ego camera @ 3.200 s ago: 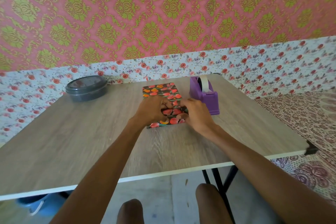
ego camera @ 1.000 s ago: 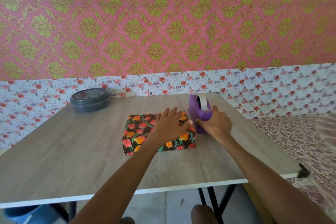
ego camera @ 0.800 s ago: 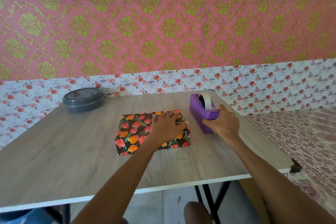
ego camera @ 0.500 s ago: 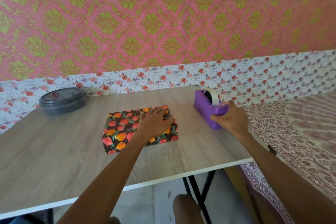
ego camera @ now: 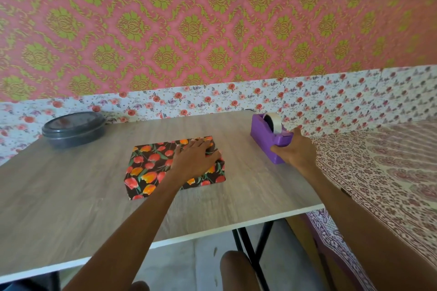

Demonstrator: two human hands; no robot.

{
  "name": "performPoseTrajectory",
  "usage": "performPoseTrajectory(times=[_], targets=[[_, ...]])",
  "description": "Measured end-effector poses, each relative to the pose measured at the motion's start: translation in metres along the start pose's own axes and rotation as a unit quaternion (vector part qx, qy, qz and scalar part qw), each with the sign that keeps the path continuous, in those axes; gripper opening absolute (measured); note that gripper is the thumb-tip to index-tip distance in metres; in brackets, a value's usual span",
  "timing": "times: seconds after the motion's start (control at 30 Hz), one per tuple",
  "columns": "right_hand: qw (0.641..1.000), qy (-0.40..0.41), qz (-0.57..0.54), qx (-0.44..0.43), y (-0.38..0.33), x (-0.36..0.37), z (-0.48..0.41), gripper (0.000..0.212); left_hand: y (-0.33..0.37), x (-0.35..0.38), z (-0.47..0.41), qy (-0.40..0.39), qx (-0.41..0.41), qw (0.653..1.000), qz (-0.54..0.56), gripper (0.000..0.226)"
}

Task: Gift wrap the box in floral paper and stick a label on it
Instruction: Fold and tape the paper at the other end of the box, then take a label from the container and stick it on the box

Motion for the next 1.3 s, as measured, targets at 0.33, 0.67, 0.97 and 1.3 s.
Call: performPoseTrajectory(times=[0.33,0.67,0.97,1.3], targets=[[0.999,-0.004,-0.029,-0.017,0.006,-0.004,0.003,0.066,-0.003,0.004,-0.003,0.010,0.007,1.000,0.003,0.070],[0.999,-0.025,-0.027,0.004,0.004,-0.008,0.007,0.065,-0.001,0.001,-0.001,0.008,0.006,1.000,-0.001,0.070],[0.999,0.012,0.047,0.000,-0.015,-0.012,0.013,0.082,0.001,-0.013,0.003,0.011,0.008,0.996,0.089,0.051],[0.937,-0.071,-0.242,-0.241,-0.160,0.021,0.010,0.009,-0.076,-0.059,0.009,0.179,-0.047,0.938,0.293,0.018]])
Point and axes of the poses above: each hand's wrist, its own z-axis away from the middle knuckle, its own x-axis out of the palm, y = z × x, the point moved 1 cm from there along -z, towards the middle knuckle, and after that the axes turned 12 degrees about -x, right-handed, at the moved point
